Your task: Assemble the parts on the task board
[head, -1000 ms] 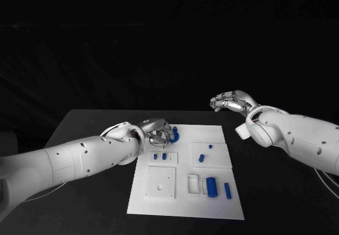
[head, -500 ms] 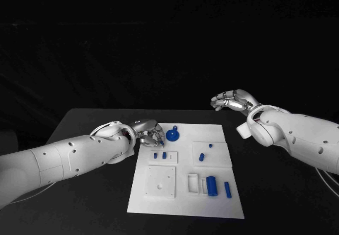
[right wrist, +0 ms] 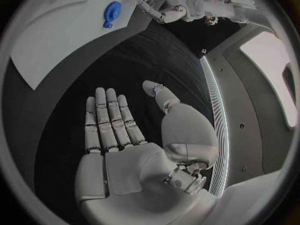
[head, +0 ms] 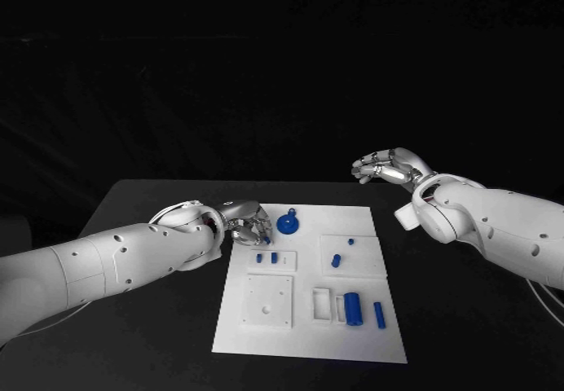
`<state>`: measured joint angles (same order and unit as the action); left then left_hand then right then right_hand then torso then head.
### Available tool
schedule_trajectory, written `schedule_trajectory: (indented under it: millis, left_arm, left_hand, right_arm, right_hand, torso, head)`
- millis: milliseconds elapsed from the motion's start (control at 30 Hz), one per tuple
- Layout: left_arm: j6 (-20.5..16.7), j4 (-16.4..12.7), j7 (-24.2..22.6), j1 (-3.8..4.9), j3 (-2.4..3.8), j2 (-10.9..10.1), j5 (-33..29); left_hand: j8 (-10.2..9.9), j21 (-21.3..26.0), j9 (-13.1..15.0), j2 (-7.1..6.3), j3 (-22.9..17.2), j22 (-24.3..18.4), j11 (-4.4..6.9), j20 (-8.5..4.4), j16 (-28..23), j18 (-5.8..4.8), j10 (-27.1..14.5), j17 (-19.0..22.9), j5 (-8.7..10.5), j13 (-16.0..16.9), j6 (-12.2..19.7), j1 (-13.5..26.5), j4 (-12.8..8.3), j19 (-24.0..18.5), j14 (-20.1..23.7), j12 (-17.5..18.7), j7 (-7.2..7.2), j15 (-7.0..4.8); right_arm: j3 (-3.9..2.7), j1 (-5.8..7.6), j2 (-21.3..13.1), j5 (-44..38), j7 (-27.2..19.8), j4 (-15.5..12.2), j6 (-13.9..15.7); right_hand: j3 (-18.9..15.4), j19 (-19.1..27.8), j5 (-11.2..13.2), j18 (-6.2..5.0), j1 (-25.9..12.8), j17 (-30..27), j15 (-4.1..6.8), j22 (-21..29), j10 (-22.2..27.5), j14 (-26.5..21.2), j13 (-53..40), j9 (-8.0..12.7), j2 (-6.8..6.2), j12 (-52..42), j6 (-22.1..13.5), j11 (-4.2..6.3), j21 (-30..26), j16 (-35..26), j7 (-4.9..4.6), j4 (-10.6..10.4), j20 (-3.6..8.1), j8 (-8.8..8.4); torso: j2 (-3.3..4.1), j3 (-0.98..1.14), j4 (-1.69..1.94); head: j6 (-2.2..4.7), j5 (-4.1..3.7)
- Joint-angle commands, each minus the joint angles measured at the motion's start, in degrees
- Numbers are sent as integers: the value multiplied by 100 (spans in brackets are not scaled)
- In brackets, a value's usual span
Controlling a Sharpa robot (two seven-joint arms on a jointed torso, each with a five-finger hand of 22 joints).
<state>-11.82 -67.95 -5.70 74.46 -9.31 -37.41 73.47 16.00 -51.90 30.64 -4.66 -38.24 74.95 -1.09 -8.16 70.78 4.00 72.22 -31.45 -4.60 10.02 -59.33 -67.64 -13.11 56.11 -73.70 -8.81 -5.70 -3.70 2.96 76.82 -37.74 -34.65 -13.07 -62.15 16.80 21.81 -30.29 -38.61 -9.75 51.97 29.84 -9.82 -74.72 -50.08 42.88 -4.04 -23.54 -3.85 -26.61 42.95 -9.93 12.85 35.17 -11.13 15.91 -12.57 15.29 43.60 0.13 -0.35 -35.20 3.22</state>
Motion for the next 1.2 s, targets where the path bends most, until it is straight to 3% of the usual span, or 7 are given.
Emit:
schedule_trajectory:
  millis: [33,700,1200]
  left_arm:
    - [75,15,-12,1,2,22,93]
    - [-8,135,5,1,2,150,138]
    - [187,139,108,1,0,181,316]
  left_hand:
    - [18,-22,5,60,-27,94,-134,-121,21,152,166,6,-11,10,-56,-17,-3,1,-7,21,-24,-39]
    - [17,-26,3,62,-35,94,-135,-124,22,148,169,10,-7,15,-54,-13,-7,1,-5,32,-25,-39]
    - [13,-26,-1,62,-46,93,-137,-127,21,145,165,16,-6,19,-46,-18,-17,-6,1,47,-27,-37]
  right_arm:
    - [-6,2,-2,3,-19,-5,-14]
    - [-6,2,-4,3,-20,-13,-10]
    - [-6,2,-8,3,-19,-15,-7]
  right_hand:
    - [10,-13,26,-99,-16,-9,2,-9,-42,-55,8,6,4,2,22,1,-22,24,-176,-12,-29,28]
    - [10,-16,27,-101,-17,-12,2,-16,-43,-55,8,8,6,1,23,2,-28,27,-175,-11,-30,31]
    - [10,-18,28,-103,-18,-15,3,-21,-45,-54,7,9,7,0,24,2,-33,31,-175,-10,-31,33]
  torso:
    - [0,-1,-6]
    - [-1,1,-3]
    - [0,1,-1]
  head:
    - [-3,5]
    - [6,-3]
    - [-1,-10]
